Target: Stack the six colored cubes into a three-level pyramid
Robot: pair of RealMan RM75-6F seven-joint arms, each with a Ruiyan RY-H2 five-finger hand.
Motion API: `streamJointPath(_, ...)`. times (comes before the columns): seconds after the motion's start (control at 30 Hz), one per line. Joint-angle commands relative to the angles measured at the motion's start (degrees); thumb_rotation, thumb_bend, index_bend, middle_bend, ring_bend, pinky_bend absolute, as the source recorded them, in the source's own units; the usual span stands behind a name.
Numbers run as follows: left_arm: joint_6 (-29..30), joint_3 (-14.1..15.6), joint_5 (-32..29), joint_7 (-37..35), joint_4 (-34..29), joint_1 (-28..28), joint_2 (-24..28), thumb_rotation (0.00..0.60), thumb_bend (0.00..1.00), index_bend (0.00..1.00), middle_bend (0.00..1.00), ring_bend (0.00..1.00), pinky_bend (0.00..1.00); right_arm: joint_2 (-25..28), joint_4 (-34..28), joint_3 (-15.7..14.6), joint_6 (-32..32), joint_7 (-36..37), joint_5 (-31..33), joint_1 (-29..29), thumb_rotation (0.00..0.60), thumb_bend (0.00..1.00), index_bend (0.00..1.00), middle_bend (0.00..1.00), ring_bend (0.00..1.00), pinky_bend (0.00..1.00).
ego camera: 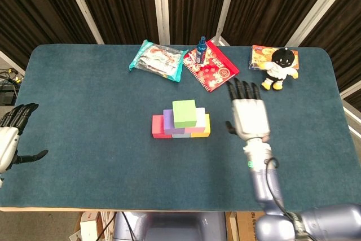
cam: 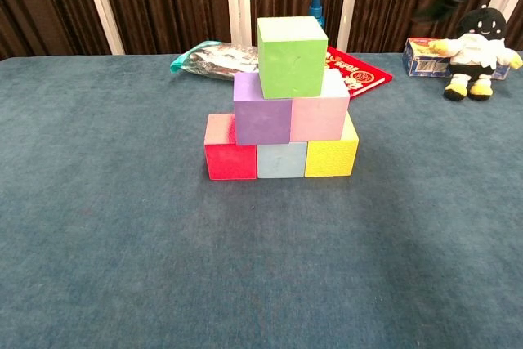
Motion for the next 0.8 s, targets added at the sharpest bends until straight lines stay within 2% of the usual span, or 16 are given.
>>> streamJointPath(0.03, 1.2, 0.4, 1.0, 0.4, 0.9, 0.7, -1.2, 0.600, 0.13, 0.00, 0.04, 0.03, 0.09, 5.7, 2.1, -9.9, -3.5, 13.0, -13.6, -11.5, 0.600, 0.29, 0.00, 0.00, 0.00, 0.00)
streamJointPath(0.23, 4.4, 2.1, 3.2, 0.2, 4.3, 3.1, -3.9, 0.600, 0.13, 0.00, 0.02, 0.02, 0.09, 7.2, 7.2, -17.0, -4.0, 24.3, -26.3, -20.7, 0.600, 0.29, 0.00, 0.00, 0.00, 0.00)
streamJointPath(0.43, 7.7, 4.8, 5.8, -3.2, 10.8, 6.8, -7.0, 0.600, 0.13, 0.00, 0.01, 0.02, 0.09, 5.4, 15.2, -23.6, -1.6, 34.0, -39.8, -30.0, 0.600, 0.29, 0.00, 0.00, 0.00, 0.00)
streamJointPath(0.57, 10.5, 6.1, 8.0, -5.5, 15.4, 9.0, -9.2, 0.600, 0.13, 0.00, 0.01, 0.02, 0.09, 3.4, 21.4, -25.9, -0.1, 37.3, -45.8, -34.2, 0.600, 0.29, 0.00, 0.00, 0.00, 0.00)
streamJointPath(0.8, 14.0, 6.3, 9.0, -8.1, 21.1, 11.4, -11.8, 0.600, 0.13, 0.00, 0.01, 0.02, 0.09, 1.8, 26.6, -25.1, 2.2, 38.9, -51.4, -37.9, 0.600, 0.29, 0.00, 0.00, 0.00, 0.00)
